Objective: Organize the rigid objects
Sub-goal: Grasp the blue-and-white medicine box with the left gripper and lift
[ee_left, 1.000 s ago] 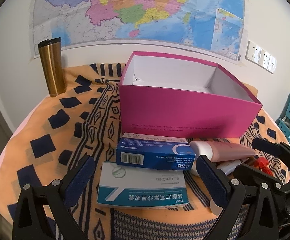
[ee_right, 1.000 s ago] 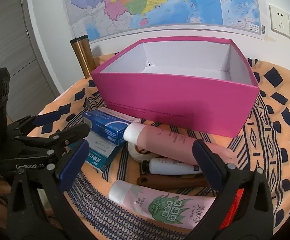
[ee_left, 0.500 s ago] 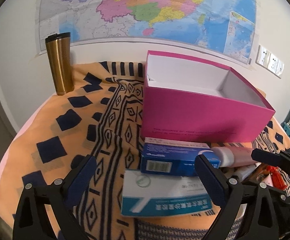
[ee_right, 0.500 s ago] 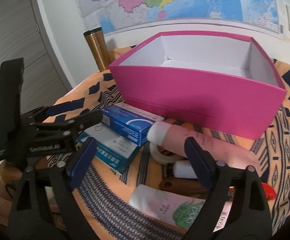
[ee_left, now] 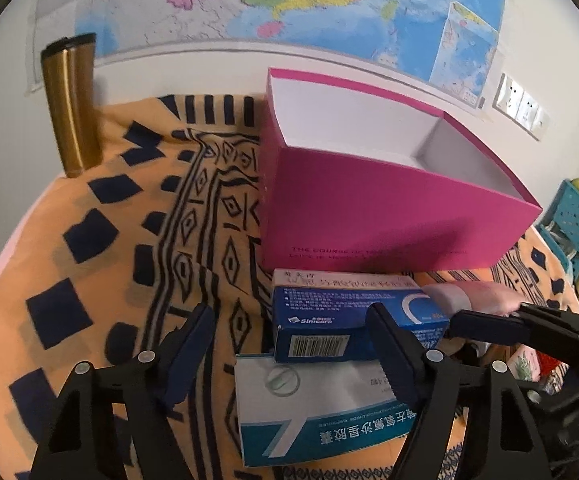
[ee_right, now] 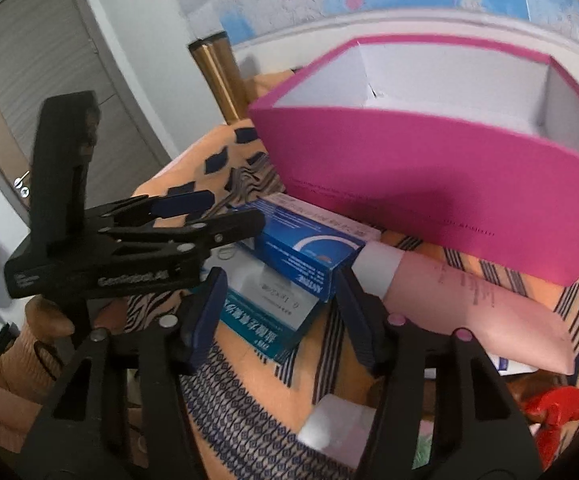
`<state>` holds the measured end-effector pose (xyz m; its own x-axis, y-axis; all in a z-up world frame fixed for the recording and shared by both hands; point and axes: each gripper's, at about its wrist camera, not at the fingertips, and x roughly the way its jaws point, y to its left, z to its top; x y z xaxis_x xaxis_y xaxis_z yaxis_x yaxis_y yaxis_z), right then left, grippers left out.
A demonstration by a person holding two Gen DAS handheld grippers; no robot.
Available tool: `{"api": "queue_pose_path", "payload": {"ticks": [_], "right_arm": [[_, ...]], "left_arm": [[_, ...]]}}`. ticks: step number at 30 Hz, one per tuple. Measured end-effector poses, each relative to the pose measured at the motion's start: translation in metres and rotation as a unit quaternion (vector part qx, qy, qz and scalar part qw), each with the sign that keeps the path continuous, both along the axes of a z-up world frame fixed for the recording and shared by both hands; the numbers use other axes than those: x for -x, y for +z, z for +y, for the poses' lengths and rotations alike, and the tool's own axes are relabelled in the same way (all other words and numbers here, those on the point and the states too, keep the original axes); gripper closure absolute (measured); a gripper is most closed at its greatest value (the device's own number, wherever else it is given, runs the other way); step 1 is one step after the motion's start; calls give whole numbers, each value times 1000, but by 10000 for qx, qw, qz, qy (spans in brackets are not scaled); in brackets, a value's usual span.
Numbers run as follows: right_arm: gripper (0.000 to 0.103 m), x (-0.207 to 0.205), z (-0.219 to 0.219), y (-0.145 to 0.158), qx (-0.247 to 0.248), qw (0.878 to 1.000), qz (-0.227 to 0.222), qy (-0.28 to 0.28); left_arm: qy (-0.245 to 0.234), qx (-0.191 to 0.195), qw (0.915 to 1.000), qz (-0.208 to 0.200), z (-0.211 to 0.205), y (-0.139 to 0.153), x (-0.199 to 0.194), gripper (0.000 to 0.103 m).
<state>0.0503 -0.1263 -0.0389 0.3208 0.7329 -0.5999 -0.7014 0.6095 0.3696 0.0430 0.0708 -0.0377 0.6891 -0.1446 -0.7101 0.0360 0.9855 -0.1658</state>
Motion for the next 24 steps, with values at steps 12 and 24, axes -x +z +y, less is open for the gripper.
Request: {"api": "queue_pose_path", "payload": {"ticks": [12, 24], "right_arm": [[44, -12, 6, -11, -147, 9996, 244, -27], [44, 23, 2, -11, 23, 9989, -8, 469]], "left_arm": [[-463, 354, 9983, 96, 0, -2, 2, 47], [-622, 338, 9975, 75, 3, -1, 47, 47]]}}
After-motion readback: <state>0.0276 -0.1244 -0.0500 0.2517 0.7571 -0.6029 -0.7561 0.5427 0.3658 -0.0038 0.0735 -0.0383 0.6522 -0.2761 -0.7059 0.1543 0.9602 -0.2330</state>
